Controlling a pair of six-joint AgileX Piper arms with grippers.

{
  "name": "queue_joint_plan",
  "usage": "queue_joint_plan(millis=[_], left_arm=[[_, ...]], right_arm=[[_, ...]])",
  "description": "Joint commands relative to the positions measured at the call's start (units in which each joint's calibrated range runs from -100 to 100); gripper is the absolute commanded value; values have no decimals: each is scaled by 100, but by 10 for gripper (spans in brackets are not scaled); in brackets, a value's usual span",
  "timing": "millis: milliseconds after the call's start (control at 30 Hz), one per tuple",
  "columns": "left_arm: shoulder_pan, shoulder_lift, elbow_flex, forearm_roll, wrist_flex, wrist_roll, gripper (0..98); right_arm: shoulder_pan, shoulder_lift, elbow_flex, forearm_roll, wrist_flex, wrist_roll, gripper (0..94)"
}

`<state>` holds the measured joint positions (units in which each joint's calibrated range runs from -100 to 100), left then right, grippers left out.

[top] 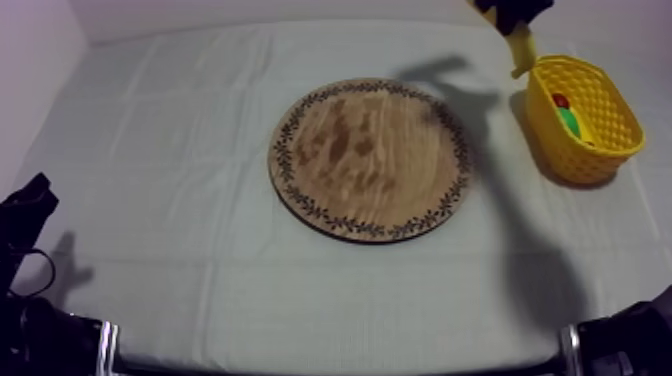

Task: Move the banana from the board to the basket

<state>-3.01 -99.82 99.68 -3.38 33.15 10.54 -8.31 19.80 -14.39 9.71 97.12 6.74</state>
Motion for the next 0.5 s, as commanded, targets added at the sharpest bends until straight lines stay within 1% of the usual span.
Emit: queue_joint_plan(millis=[0, 233, 467], left_arm=[[1, 0, -1, 4, -1, -1, 1], [1, 0, -1, 4, -1, -1, 1], [1, 0, -1, 4, -1, -1, 1]], right_arm=[[253, -15, 20, 12, -19, 26, 158], [762, -39, -33, 87, -41, 163, 164], [1144, -43, -80, 177, -78, 293, 166]])
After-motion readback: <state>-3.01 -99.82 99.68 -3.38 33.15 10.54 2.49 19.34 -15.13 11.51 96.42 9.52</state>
